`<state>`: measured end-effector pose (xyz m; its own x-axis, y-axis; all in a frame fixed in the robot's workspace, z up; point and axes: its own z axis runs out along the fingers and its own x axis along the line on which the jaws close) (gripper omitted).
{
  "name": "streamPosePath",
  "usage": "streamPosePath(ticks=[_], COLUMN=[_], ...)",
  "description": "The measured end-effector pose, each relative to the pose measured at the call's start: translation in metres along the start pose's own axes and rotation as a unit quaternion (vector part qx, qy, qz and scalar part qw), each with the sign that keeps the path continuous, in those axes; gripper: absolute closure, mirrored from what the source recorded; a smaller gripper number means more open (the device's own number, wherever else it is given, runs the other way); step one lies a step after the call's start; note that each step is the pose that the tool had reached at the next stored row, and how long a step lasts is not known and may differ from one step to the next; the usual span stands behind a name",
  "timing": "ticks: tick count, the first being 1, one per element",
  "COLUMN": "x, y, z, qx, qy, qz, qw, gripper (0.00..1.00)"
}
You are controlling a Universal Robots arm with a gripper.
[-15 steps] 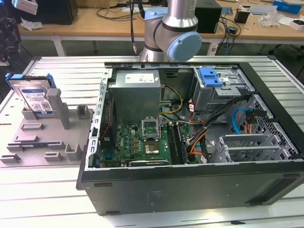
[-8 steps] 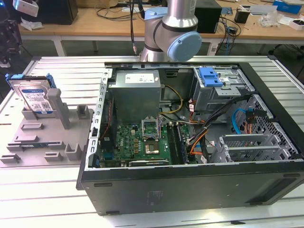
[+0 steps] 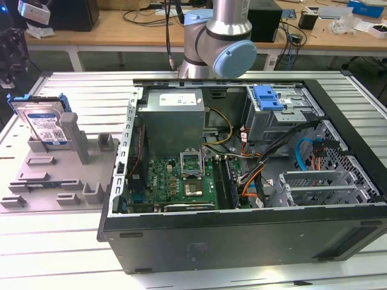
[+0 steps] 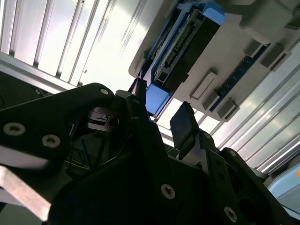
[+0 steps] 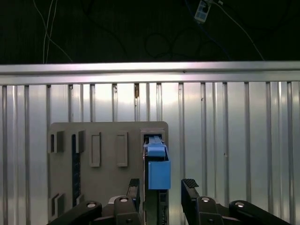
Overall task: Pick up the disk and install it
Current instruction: 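Pick up the disk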
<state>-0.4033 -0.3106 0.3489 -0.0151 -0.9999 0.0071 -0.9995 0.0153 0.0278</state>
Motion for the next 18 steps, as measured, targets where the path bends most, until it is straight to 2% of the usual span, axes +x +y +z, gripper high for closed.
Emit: streamPosePath(ticks=[18], x=[0.0018], y=[0.0002], z=[0.0149], qx=[0.0000], qy=[0.0000], qz=[0.000], qw=[1.0000], gripper=[0.52])
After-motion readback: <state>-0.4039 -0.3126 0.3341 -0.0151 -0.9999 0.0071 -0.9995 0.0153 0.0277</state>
